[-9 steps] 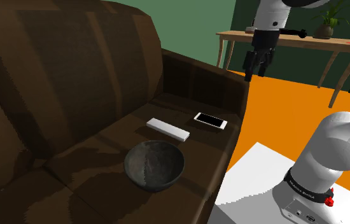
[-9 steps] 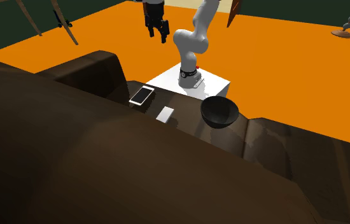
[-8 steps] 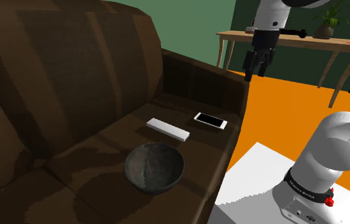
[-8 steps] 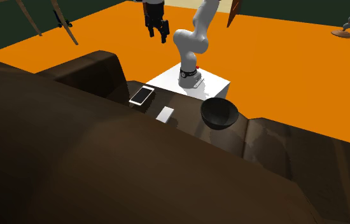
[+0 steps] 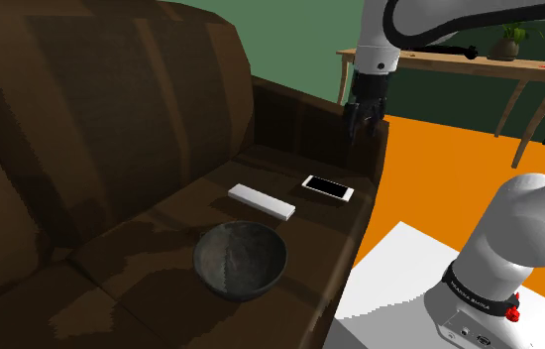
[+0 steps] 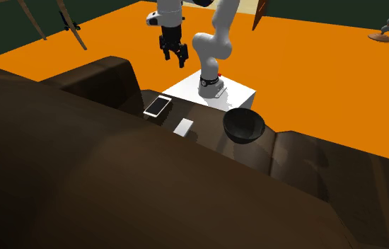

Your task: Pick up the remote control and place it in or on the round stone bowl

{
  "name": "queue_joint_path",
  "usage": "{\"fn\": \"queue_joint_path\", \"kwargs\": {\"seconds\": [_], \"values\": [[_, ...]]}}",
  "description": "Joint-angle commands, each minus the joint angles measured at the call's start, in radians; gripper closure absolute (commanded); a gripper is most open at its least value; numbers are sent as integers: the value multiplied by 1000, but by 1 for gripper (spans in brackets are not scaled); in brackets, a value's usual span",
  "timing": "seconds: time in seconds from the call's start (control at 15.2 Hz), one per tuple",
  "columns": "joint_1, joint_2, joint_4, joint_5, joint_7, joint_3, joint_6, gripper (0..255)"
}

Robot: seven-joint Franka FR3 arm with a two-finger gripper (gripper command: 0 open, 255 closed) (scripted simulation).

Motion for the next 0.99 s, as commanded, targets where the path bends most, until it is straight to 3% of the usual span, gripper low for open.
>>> {"fn": "queue_joint_path", "kwargs": {"seconds": [0.0,0.46,0.92], "values": [[9,61,6,8,9,20,59,0],[35,287,55,15,52,94,241,0],[57,538,164,-25,111,161,383,0]]}}
